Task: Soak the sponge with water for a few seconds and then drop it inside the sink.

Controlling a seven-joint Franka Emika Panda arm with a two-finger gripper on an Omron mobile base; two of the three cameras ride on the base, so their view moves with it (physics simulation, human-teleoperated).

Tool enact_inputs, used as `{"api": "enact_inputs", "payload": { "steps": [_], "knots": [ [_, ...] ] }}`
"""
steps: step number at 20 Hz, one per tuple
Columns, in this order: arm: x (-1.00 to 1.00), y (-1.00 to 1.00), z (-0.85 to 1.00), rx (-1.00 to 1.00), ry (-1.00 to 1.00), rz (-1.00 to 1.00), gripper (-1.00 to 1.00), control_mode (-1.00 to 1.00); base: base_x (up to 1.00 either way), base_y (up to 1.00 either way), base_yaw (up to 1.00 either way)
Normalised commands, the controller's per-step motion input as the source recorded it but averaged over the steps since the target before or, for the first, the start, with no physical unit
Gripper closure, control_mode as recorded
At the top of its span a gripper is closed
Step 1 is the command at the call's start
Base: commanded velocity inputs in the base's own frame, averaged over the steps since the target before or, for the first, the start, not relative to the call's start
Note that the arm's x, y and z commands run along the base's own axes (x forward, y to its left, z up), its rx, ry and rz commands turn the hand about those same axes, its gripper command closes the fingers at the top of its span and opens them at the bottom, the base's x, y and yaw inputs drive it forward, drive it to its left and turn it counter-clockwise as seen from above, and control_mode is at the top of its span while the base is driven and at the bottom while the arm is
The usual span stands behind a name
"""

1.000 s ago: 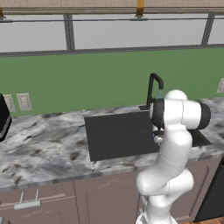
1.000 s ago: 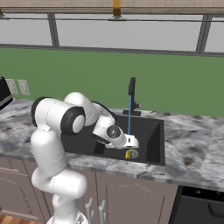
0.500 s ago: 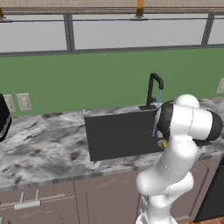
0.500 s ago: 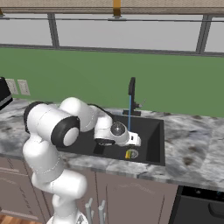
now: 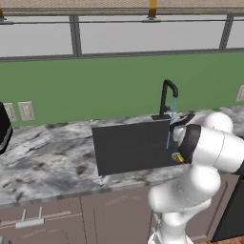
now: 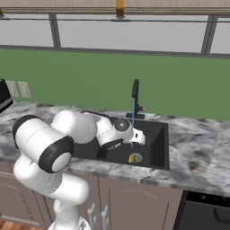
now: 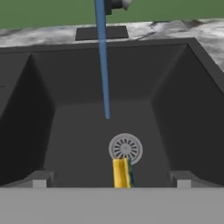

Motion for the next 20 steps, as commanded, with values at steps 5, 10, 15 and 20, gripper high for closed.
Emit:
{"api": "enact_inputs", "payload": {
  "steps": [5,10,15,20],
  "knots": [
    [-0.02,-0.03,0.53,0.07,0.0,-0.05,-1.0,-1.0,0.0,0.0,0.0],
    [-0.16,-0.05,0.46,0.07,0.0,-0.05,-1.0,-1.0,0.0,0.0,0.0],
    [-0.33,-0.03,0.29,0.08,-0.01,-0.05,-1.0,-1.0,0.0,0.0,0.0],
    [-0.57,0.0,0.17,0.1,-0.03,-0.01,-1.0,-1.0,0.0,0.0,0.0]
  ]
}}
